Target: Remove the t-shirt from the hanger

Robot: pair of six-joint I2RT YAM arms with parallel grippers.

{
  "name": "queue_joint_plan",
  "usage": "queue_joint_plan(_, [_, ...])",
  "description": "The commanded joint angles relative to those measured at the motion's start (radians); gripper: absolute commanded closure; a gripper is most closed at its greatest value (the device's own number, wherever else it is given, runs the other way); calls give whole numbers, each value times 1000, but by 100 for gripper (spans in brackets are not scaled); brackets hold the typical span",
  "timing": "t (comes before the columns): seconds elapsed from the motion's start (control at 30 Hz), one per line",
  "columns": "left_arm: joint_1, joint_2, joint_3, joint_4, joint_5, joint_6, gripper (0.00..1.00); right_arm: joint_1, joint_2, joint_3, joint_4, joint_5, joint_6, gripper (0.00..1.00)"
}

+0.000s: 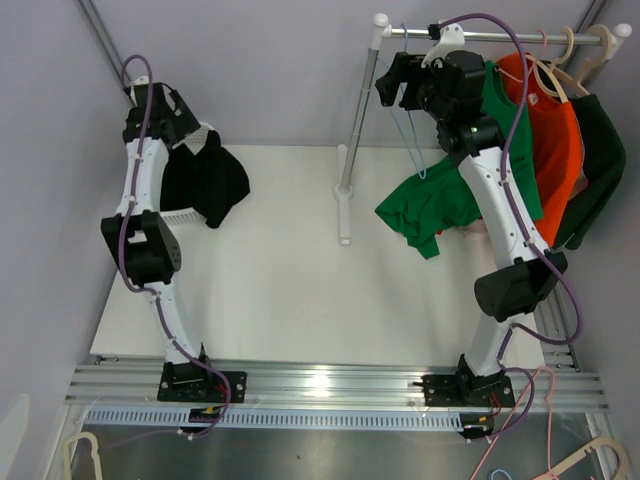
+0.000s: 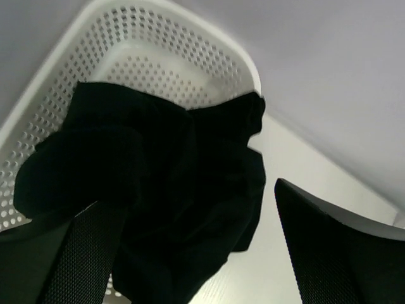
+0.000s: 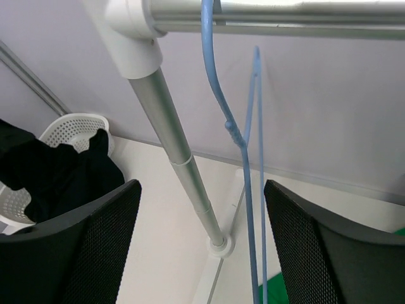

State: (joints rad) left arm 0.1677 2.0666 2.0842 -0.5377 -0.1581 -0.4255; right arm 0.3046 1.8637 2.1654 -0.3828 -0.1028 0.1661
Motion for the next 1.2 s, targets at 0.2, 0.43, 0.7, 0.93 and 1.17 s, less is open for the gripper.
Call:
queue_joint_plan(0.2, [-53,122,149,-257,26,129,1,-18,-173,-131,57,-8,9,16])
queue_joint_plan(0.43, [-13,233,307,-479,-27,61,1,-45,-274,-260,94,-29,23,15])
queue_joint_plan(0.7, [-14,240,298,-531,23,129,0,-81,-319,-325,137,-69,61,14])
queue_joint_plan(0.93, [-51,317,278,-576,122,180,0,-85,-347,-381,156,-75,73,14])
queue_joint_plan(1.17, [-99,351,270,-608,180,203,1,-99,-362,-401,159,-90,82,14])
